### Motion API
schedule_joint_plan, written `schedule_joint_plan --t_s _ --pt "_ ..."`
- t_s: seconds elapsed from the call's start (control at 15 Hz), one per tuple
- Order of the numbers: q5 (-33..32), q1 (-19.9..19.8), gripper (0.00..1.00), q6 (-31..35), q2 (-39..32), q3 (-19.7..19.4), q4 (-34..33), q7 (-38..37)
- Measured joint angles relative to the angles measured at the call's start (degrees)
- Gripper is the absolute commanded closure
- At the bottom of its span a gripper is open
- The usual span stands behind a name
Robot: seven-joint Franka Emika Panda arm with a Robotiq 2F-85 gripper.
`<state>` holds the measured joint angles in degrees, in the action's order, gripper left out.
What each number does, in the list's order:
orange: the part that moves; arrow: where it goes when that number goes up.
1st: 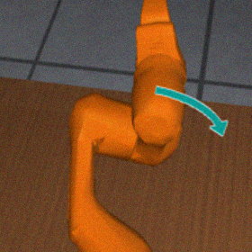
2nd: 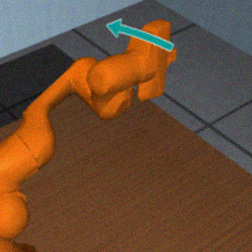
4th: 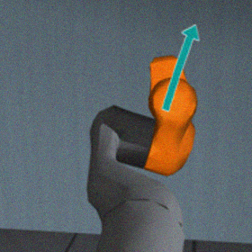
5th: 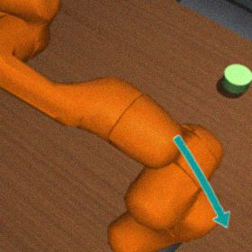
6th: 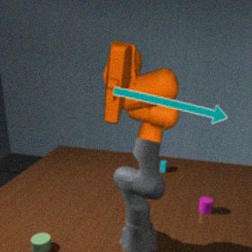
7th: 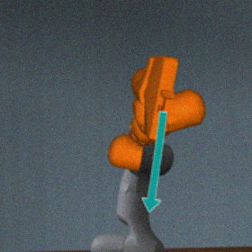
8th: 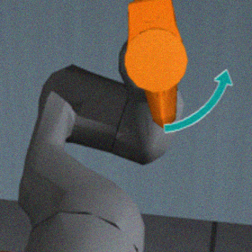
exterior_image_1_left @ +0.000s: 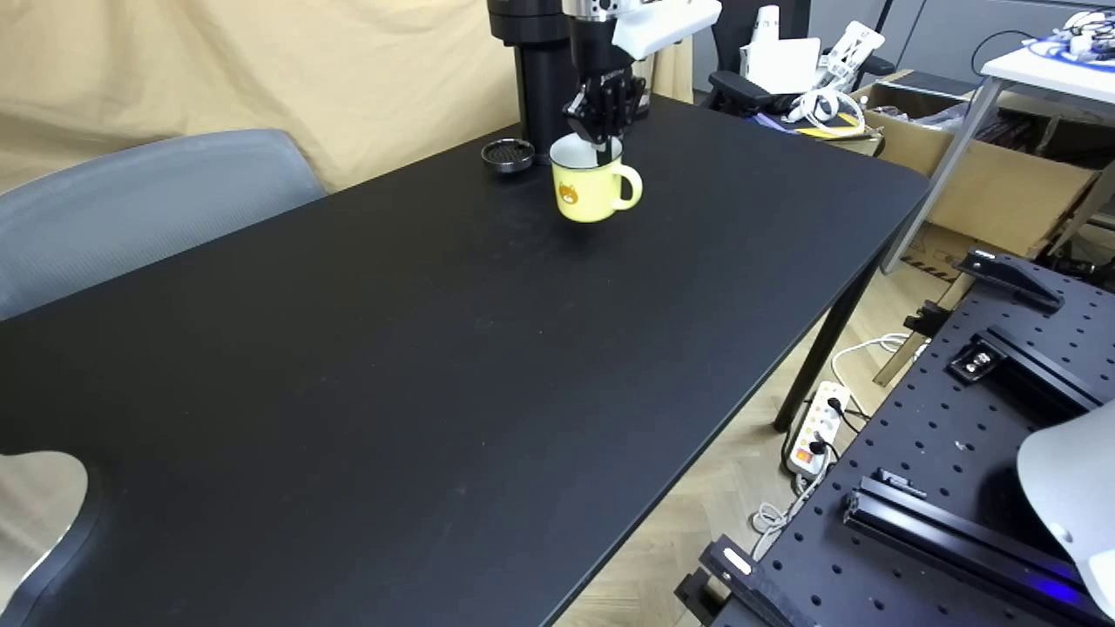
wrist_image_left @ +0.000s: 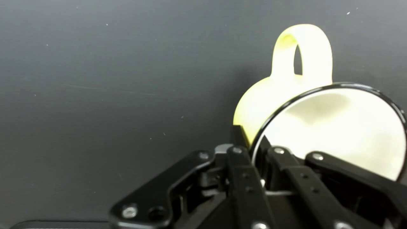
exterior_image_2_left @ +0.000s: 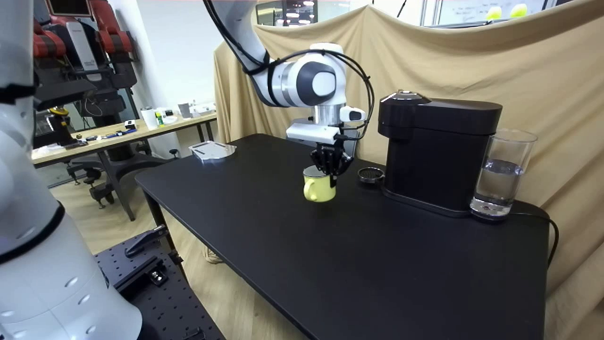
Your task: Move the yellow cup backwards and to the right
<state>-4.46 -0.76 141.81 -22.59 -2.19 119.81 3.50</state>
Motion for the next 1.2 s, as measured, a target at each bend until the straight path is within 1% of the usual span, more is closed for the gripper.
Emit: schedule_joint_plan --t_s 0.33,0.4,0.47,0.53,0.6,1.07,1.13,1.2 --pt "0.81 -0.18 0.98 0.31 -6.92 0.51 -6.53 1.06" --pt "1.11 -0.18 0.95 0.41 -7.80 0.70 -7.32 1.33" --pt "1.29 -0.19 0.65 0.44 -8.46 0.92 -7.97 1.56" --pt "1.43 -0.19 0.64 0.44 -8.94 1.10 -8.45 1.80" --pt "1.55 -0.19 0.58 0.39 -9.10 1.19 -8.80 2.07" --pt "2.16 -0.21 0.10 0.40 -8.77 1.30 -9.87 2.73" --pt "2.16 -0.21 0.04 0.39 -8.51 1.34 -9.87 2.84" --pt "2.15 -0.19 0.01 0.34 -8.15 1.39 -9.85 2.92"
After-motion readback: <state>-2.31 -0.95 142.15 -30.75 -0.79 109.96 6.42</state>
